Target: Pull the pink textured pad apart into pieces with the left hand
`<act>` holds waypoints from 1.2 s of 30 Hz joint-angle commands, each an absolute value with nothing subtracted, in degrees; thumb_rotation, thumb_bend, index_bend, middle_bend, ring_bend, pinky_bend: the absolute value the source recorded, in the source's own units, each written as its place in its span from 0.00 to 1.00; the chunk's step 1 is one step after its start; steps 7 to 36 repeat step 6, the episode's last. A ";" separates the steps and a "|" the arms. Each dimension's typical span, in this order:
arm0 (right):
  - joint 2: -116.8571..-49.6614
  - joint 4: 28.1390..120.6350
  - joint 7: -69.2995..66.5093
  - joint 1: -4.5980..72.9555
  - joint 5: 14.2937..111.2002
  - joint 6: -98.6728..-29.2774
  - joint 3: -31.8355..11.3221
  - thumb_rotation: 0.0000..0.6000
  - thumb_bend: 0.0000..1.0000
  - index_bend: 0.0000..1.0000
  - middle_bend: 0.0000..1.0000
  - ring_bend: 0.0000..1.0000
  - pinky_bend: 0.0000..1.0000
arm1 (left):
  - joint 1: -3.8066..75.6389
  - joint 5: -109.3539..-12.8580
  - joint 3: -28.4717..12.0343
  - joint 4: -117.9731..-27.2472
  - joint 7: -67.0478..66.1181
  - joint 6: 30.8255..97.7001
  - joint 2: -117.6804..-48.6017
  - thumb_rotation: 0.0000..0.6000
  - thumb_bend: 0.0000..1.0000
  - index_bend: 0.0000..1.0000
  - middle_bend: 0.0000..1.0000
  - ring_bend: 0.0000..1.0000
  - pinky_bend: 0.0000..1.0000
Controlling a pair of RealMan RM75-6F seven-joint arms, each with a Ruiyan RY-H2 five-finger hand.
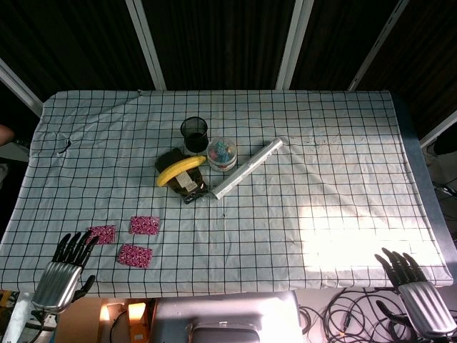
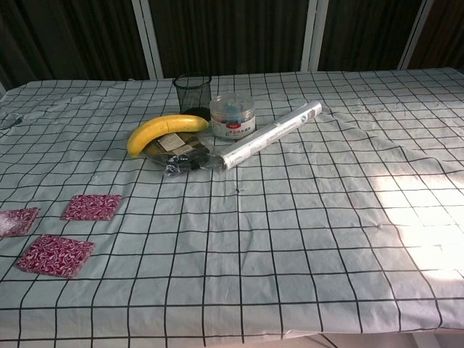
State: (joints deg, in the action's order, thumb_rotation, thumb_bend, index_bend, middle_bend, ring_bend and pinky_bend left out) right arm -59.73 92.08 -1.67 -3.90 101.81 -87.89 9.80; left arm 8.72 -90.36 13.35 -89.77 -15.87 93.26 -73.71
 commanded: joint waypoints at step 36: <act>-60.22 92.16 -0.10 -4.04 101.89 -87.49 9.92 1.00 0.20 0.00 0.00 0.00 0.00 | 2.18 -96.01 13.47 -78.75 -7.36 99.22 -76.30 1.00 0.33 0.00 0.00 0.00 0.00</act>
